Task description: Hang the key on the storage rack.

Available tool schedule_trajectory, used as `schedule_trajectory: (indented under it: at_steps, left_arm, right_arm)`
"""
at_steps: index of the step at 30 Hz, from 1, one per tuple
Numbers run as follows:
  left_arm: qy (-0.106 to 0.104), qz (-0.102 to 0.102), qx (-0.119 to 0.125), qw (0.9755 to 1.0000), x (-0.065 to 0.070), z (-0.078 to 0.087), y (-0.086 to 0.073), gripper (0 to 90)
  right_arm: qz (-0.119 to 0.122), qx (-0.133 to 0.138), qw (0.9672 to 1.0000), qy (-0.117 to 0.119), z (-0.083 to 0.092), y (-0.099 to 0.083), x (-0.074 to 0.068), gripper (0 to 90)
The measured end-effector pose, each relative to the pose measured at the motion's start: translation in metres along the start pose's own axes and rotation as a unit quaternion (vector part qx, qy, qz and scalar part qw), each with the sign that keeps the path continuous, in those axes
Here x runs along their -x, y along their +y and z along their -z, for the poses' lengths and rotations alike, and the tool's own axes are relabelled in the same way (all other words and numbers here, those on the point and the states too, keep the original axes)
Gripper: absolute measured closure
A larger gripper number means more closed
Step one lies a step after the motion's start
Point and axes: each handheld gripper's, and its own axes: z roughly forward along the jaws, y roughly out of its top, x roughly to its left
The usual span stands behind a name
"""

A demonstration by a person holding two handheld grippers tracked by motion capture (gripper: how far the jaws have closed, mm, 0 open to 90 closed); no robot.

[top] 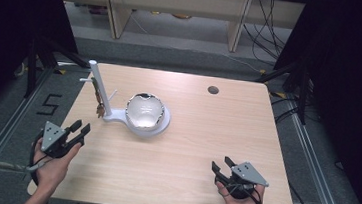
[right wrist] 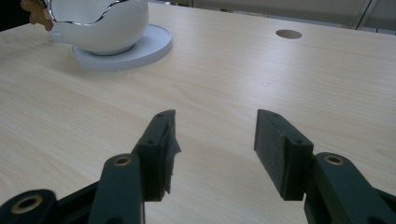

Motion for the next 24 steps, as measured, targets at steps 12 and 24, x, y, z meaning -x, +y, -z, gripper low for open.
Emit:
schedule_trajectory:
  at_steps: [12, 24]
  left_arm:
    - [0.006, 0.003, 0.0, 1.0, -0.001, 0.007, -0.029, 57.4]
    - [0.006, 0.019, 0.0, 0.9998, -0.003, 0.009, -0.036, 56.1]
  right_arm:
    - [-0.004, -0.01, 0.9999, 0.001, -0.001, -0.005, 0.004, 49.0]
    - [-0.003, -0.004, 1.0, -0.002, -0.002, -0.008, 0.007, 48.2]
